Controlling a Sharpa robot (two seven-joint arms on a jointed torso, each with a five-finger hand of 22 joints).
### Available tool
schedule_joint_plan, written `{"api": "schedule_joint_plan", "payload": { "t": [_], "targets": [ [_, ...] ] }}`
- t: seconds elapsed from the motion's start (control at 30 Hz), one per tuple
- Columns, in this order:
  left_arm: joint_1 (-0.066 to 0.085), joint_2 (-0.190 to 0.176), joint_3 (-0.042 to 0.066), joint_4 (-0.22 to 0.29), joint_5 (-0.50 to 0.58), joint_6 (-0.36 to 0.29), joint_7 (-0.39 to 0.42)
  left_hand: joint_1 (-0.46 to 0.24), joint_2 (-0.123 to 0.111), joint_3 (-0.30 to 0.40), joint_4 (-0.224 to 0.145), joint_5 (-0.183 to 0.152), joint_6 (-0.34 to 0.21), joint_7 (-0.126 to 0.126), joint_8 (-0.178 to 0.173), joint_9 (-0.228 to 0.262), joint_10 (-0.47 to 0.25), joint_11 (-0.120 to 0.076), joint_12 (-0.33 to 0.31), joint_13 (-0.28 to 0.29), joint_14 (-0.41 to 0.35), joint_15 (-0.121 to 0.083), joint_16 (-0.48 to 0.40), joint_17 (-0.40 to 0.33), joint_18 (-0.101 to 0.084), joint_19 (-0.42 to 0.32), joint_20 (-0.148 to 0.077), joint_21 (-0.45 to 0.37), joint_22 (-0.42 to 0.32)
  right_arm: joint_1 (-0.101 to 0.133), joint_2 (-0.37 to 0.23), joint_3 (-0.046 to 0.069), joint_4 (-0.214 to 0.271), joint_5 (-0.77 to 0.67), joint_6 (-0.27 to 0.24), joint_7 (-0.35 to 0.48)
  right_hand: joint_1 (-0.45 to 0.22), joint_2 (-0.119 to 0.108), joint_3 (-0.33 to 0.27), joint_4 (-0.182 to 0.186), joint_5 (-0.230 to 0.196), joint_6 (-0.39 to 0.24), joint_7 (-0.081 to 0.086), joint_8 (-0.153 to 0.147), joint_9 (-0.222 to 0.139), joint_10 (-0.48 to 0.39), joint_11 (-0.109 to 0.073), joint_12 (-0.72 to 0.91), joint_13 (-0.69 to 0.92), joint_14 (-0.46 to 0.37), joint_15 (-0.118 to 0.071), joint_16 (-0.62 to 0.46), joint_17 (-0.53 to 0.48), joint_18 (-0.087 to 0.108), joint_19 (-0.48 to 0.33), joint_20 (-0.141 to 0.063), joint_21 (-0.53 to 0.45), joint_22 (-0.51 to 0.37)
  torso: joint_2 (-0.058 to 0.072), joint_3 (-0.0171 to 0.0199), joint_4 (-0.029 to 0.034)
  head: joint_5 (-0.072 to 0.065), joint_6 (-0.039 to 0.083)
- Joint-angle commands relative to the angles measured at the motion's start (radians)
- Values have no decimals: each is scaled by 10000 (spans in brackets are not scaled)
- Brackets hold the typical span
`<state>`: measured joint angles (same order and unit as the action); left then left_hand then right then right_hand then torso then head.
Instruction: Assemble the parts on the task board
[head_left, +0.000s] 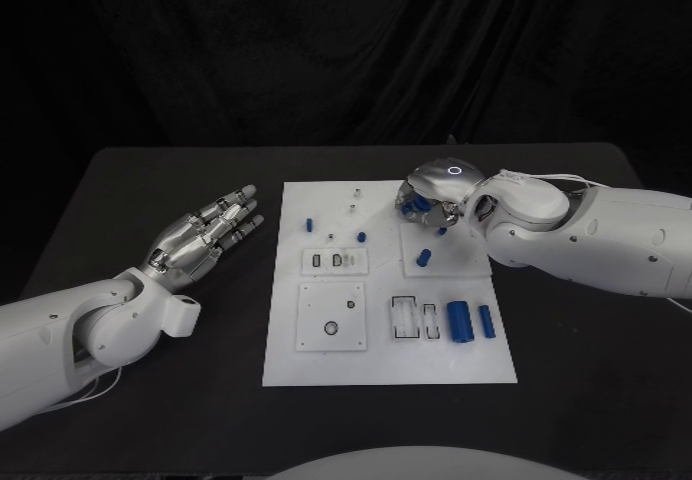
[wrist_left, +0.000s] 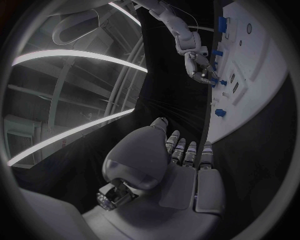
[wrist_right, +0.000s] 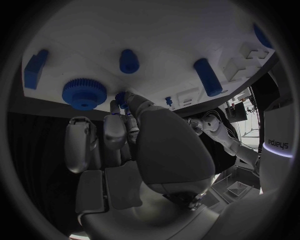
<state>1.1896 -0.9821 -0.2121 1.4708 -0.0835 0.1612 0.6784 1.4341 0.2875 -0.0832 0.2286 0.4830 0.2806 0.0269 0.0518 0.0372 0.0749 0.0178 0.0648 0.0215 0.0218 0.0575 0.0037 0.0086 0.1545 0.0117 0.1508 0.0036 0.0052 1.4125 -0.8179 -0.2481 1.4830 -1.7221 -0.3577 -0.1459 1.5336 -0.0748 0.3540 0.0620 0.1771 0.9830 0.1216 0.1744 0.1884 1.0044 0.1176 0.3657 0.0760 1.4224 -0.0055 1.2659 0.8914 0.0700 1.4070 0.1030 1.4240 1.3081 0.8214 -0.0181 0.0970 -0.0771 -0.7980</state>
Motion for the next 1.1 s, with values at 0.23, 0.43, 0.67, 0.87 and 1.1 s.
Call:
{"api": "schedule_joint_plan", "payload": {
  "t": [0.23,0.43,0.67,0.87,1.1],
  "targets": [
    [11,26,6,24,-3,129,1258,88,-46,93,-4,67,47,88,13,15,-12,82,42,8,17,61,54,13,108,10,73,63,14,473,600,21,-146,-24,-247,194,55,-3,-158,96,-333,87,-3,23,89,614,-556,24,192,9,-106,-18,60,-68,49,-98,57,126,-7,-9,16,-36,43],
    [11,119,6,-4,-2,171,1221,86,-53,111,-17,79,49,92,15,16,-15,84,41,7,19,66,55,14,109,10,79,63,14,557,1509,27,-950,-24,-135,541,-2,-22,-201,184,-412,35,15,-16,124,527,-506,-104,146,2,-69,-53,23,-67,39,-78,37,116,7,0,64,-162,129],
    [10,187,6,-37,-2,202,1192,86,-53,111,-17,79,49,92,15,16,-15,84,41,7,19,66,55,14,109,10,79,63,14,561,2426,29,-1914,-24,44,869,19,-1,-193,192,-379,61,28,-6,149,586,-521,-107,146,-2,-71,-63,20,-65,34,-72,30,113,8,-10,116,-254,151],
    [10,233,6,-55,-2,218,1183,86,-53,111,-17,79,49,92,15,16,-15,84,41,7,19,66,55,14,109,10,79,63,14,529,2816,30,-2382,121,218,970,-35,-46,-234,239,-301,38,38,-27,170,604,-509,-149,133,-13,-65,-79,15,-65,32,-67,23,117,0,-10,105,-256,226],
    [10,259,6,-60,-2,229,1177,86,-53,111,-17,79,49,92,15,16,-15,84,41,7,19,66,55,14,109,10,79,63,14,506,2996,33,-2628,249,468,894,-15,-75,-231,248,-189,6,54,-59,197,567,-487,-240,102,-49,-50,-134,-60,-51,-12,-56,-21,64,-3,-6,92,-220,228]
  ]
}}
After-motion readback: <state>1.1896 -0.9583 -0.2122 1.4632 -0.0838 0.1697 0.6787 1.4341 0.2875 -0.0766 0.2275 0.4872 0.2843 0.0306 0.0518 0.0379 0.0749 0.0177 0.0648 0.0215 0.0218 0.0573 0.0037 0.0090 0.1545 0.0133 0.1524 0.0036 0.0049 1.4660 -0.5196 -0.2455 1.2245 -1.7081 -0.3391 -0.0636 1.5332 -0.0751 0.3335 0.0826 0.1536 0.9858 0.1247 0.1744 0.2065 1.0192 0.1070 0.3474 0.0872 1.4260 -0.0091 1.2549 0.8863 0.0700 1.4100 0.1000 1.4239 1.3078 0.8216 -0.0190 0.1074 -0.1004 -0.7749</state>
